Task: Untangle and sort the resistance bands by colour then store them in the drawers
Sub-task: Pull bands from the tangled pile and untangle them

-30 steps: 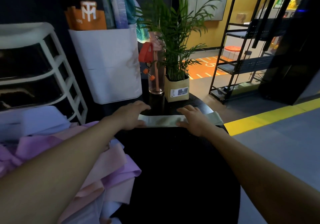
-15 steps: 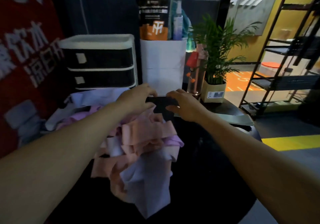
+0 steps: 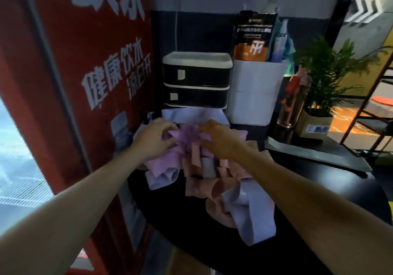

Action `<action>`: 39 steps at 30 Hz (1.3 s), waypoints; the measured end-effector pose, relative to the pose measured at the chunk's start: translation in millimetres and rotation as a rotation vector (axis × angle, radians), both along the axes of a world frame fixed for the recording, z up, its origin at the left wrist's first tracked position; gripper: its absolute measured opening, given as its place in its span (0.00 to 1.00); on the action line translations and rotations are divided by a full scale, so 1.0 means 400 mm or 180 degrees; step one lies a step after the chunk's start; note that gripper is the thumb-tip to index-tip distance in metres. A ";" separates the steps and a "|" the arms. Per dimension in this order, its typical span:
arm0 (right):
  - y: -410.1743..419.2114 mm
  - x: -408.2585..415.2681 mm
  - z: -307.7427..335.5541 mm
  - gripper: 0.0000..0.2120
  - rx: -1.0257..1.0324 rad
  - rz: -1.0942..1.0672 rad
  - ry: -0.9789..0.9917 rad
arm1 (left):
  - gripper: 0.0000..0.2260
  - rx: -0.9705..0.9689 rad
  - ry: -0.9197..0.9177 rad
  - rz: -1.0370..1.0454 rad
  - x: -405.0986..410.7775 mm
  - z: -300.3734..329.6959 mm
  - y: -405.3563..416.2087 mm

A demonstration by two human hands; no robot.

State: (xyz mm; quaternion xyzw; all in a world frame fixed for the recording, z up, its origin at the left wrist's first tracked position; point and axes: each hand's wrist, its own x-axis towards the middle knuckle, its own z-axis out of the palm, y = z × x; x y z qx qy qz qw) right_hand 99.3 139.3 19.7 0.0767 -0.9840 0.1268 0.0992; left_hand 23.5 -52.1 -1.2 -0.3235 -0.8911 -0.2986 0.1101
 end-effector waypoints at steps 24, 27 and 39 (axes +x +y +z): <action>-0.172 -0.157 -0.062 0.13 0.0488 0.0029 0.0222 | 0.18 0.0258 -0.0744 0.0536 -0.086 -0.168 -0.191; -0.115 -0.149 -0.040 0.12 0.0539 -0.0079 0.0305 | 0.18 0.0214 -0.0732 0.0556 -0.079 -0.167 -0.171; -0.019 -0.113 -0.056 0.13 0.0618 -0.0591 0.0272 | 0.12 -0.0425 -0.0443 0.0519 -0.061 -0.192 -0.109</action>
